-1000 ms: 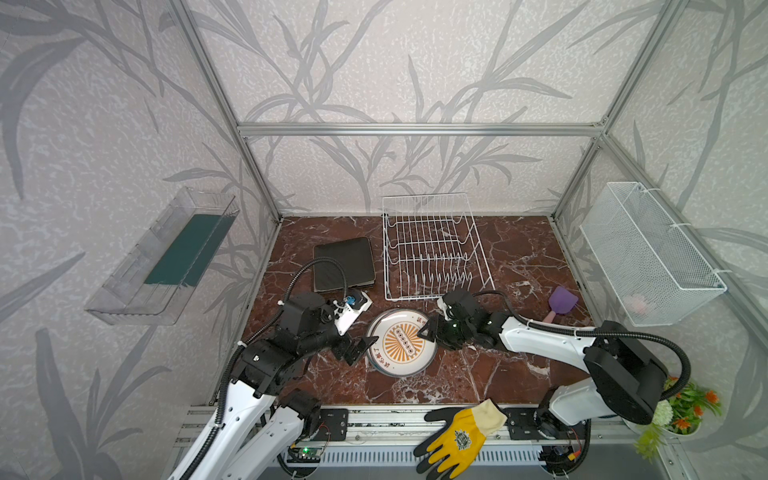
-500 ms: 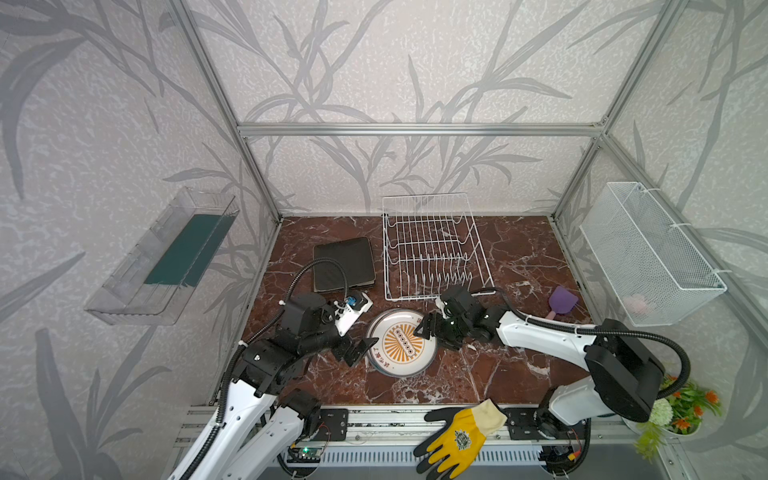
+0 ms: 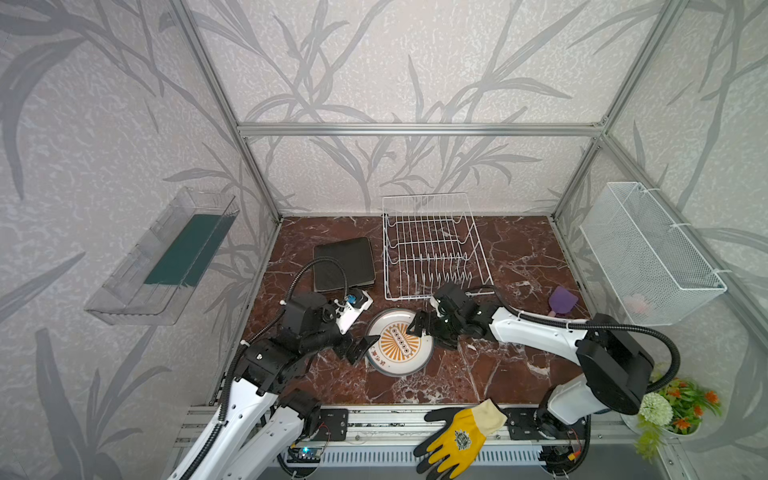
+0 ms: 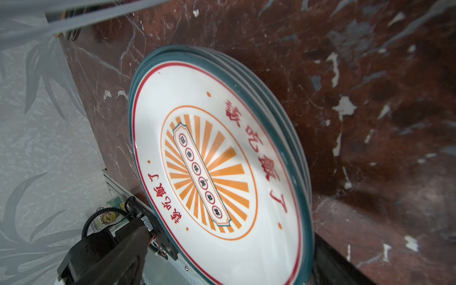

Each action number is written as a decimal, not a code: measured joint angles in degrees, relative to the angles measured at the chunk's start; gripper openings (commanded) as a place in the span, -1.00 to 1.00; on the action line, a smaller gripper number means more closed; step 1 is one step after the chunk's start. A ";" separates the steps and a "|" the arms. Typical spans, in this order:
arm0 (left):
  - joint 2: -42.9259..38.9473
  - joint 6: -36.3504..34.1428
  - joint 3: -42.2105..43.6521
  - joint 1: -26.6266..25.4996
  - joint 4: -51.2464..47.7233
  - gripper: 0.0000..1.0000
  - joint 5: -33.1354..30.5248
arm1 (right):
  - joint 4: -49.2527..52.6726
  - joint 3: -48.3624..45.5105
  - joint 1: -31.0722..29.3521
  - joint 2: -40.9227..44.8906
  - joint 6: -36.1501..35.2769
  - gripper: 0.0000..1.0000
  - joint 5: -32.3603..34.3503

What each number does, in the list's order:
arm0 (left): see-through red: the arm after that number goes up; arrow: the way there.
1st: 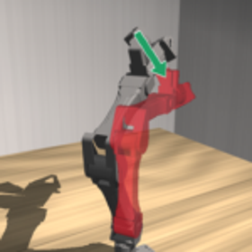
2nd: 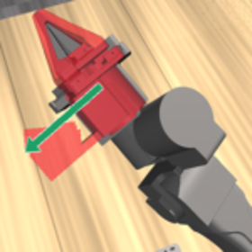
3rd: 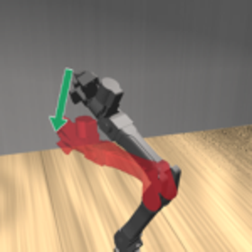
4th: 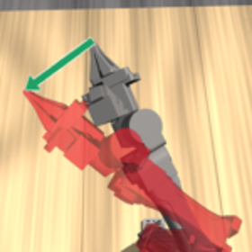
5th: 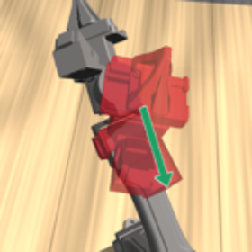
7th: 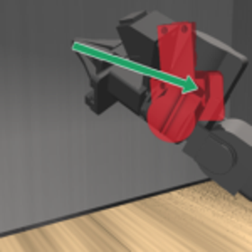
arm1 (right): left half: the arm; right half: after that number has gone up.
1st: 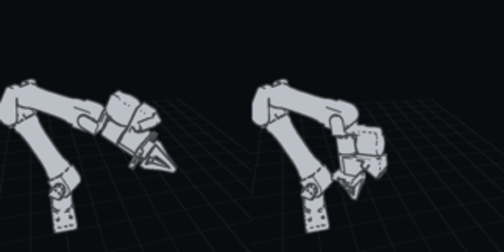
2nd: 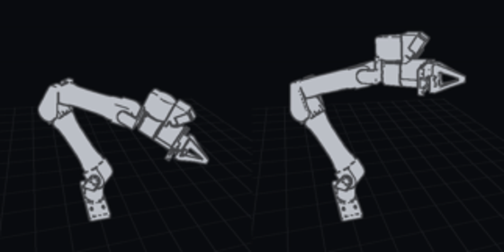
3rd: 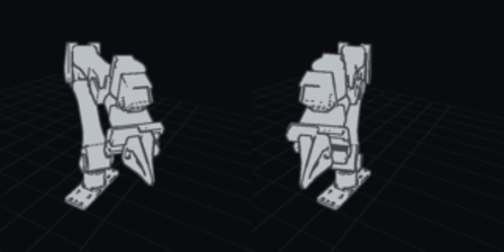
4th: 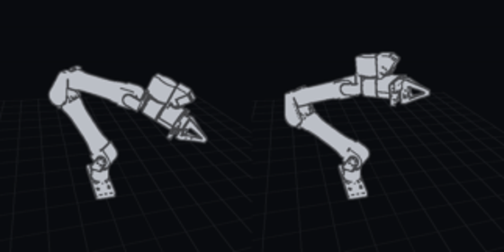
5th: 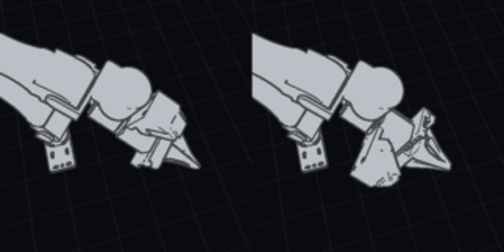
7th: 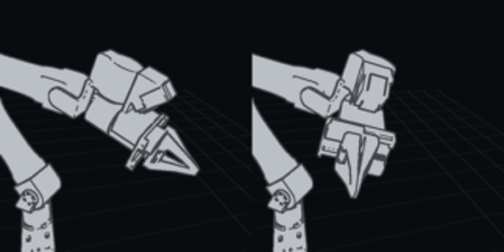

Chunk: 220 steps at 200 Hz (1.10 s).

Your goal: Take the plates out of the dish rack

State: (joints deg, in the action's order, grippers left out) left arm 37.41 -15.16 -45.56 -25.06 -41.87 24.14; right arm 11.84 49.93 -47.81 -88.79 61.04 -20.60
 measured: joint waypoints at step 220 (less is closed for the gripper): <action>7.41 3.69 -9.55 0.02 28.87 0.98 -33.86 | 7.26 0.39 9.70 37.97 -43.74 0.98 35.76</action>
State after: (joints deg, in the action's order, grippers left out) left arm 44.82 -11.46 -55.11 -25.04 -12.99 -9.72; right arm 19.09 50.33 -38.11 -50.83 17.30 15.16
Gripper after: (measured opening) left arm 0.992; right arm 0.991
